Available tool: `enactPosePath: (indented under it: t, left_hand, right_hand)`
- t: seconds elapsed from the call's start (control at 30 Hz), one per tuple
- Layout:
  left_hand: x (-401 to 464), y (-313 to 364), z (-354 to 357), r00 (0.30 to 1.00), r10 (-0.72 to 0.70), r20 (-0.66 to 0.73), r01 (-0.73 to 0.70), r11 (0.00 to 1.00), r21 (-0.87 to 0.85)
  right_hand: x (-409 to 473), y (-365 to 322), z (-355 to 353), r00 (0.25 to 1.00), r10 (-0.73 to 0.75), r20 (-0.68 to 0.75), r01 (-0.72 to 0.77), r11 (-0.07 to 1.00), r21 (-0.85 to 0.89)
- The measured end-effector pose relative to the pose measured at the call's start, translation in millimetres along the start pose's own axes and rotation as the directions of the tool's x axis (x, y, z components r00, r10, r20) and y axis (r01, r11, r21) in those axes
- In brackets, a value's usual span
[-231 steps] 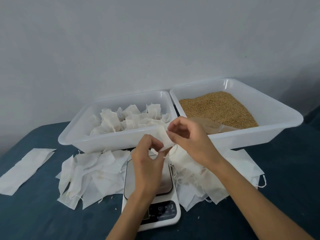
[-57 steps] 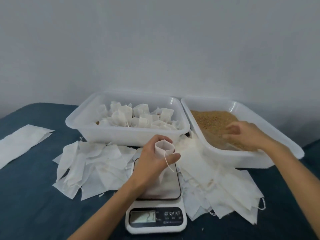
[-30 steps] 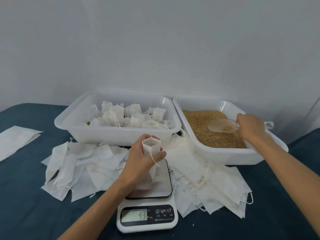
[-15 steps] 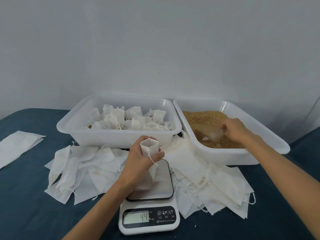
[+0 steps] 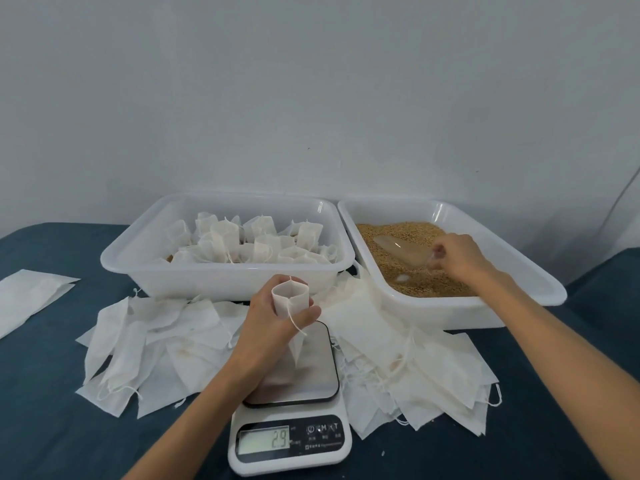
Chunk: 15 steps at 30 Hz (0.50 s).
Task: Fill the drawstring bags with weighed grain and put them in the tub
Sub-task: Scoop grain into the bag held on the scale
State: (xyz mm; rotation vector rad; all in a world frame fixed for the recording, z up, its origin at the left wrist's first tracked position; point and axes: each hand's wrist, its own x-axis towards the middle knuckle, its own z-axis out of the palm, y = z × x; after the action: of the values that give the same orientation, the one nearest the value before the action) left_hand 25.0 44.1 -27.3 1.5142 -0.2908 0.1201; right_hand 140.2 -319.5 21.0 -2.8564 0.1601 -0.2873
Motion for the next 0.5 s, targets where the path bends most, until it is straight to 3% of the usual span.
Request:
enactPosePath:
  t: [0.13,0.23,0.33,0.5]
  left_hand:
    - [-0.2,-0.1,1.1,1.0,0.003,0.009,-0.003,1.0,0.002]
    - [-0.7,-0.1,3.0,1.0,0.013,0.025,-0.013,1.0,0.028]
    - [-1.7,1.1,5.7,0.999,0.017,0.042,-0.018,1.0,0.02]
    - [-2.2,2.0,6.3,0.999,-0.004,0.041,0.004,1.0,0.018]
  right_hand:
    - [-8.7,-11.8,-5.9,0.983,-0.158,-0.092,0.17,0.976,0.135]
    - [-25.4,-31.0,-11.7,0.935,-0.307,-0.176,0.348,0.892,0.29]
    - [-46.6,-55.3,-16.2,0.852,-0.471,-0.228,0.518,0.82,0.243]
    - [-72.5,-84.3,-25.9,0.754,-0.633,-0.174,0.656,0.737,0.164]
